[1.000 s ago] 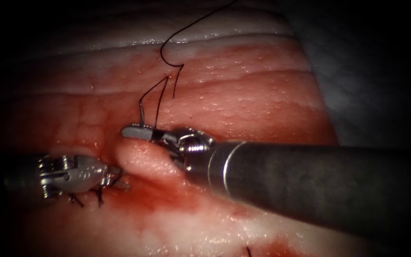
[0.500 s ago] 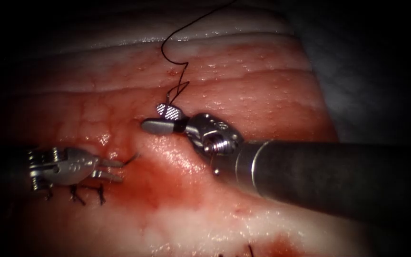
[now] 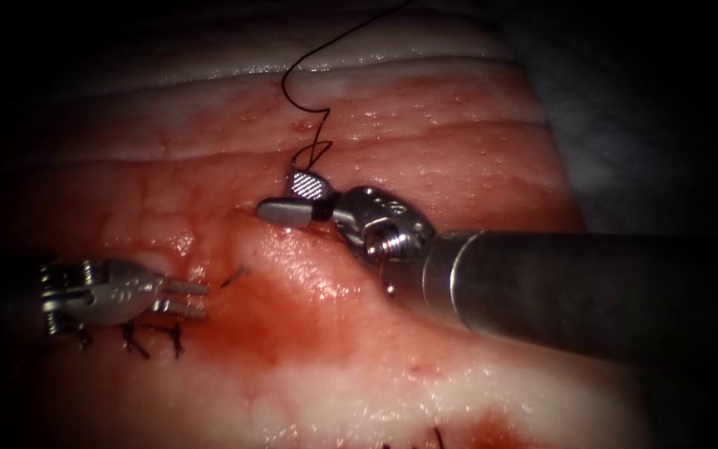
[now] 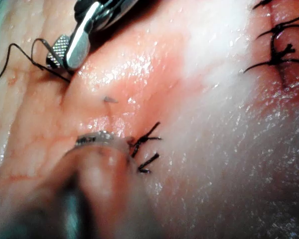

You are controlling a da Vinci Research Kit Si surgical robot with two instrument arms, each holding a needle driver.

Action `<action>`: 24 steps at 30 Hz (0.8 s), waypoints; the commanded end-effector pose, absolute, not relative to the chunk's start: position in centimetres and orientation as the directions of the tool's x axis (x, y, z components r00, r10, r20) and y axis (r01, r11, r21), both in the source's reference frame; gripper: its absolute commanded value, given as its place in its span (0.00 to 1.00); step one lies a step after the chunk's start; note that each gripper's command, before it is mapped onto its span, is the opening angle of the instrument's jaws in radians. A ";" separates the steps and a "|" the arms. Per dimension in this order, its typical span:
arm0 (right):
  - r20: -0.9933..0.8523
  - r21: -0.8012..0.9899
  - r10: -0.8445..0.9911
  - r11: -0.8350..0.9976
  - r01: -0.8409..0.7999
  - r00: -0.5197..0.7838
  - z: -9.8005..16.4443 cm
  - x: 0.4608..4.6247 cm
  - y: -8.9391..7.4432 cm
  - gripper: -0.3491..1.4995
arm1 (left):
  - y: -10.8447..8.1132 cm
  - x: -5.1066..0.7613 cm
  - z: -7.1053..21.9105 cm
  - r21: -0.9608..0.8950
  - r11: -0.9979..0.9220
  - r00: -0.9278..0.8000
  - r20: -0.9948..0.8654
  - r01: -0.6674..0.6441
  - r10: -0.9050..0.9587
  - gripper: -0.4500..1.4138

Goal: Wound Closure
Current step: Pierce the needle through the tissue below the wound with the right needle driver.

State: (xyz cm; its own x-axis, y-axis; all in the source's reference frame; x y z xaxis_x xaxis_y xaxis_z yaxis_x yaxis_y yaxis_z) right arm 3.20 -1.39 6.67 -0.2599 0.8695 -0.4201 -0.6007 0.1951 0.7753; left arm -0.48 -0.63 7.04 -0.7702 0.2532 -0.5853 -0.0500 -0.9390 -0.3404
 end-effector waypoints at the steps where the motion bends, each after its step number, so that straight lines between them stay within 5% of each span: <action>1: -0.424 0.775 0.868 0.199 -0.600 -0.259 6.7 3.29 -1.3 0.63 | -0.6 -0.53 7.1 -0.339 -0.939 -0.770 -0.586 -0.050 0.252 0.19; 5: -0.428 0.779 0.858 0.193 -0.596 -0.283 6.7 3.28 -1.3 0.53 | -0.6 -0.53 7.1 -0.335 -0.941 -0.771 -0.588 -0.044 0.246 0.18; 6: -0.428 0.780 0.857 0.191 -0.595 -0.286 6.7 3.28 -1.3 0.43 | -0.6 -0.53 7.1 -0.332 -0.943 -0.771 -0.590 -0.040 0.240 0.18; 7: -0.427 0.782 0.857 0.190 -0.593 -0.288 6.6 3.28 -1.2 0.03 | -0.6 -0.53 7.1 -0.328 -0.944 -0.771 -0.591 -0.035 0.234 0.18; 8: -0.427 0.782 0.857 0.189 -0.594 -0.289 6.6 3.28 -1.2 0.00 | -0.6 -0.53 7.1 -0.328 -0.944 -0.772 -0.591 -0.035 0.234 0.18; 16: -0.356 0.815 0.871 0.111 -0.569 -0.339 6.6 3.31 -1.3 0.00 | -0.6 -0.53 7.1 -0.290 -0.957 -0.751 -0.630 -0.009 0.198 0.15; 24: -0.094 0.907 0.940 -0.055 -0.417 -0.328 6.6 3.55 -1.5 0.00 | -0.4 -0.46 7.2 -0.207 -0.978 -0.666 -0.734 0.033 0.133 0.13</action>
State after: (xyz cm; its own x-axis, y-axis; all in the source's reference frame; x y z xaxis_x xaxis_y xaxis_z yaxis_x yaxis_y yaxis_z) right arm 3.46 -1.58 6.59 -0.3274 0.9416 -0.0783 -0.4100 -0.0669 0.9096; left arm -0.41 -0.36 7.16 -0.6644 0.1331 -0.7354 0.0317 -0.9781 -0.2057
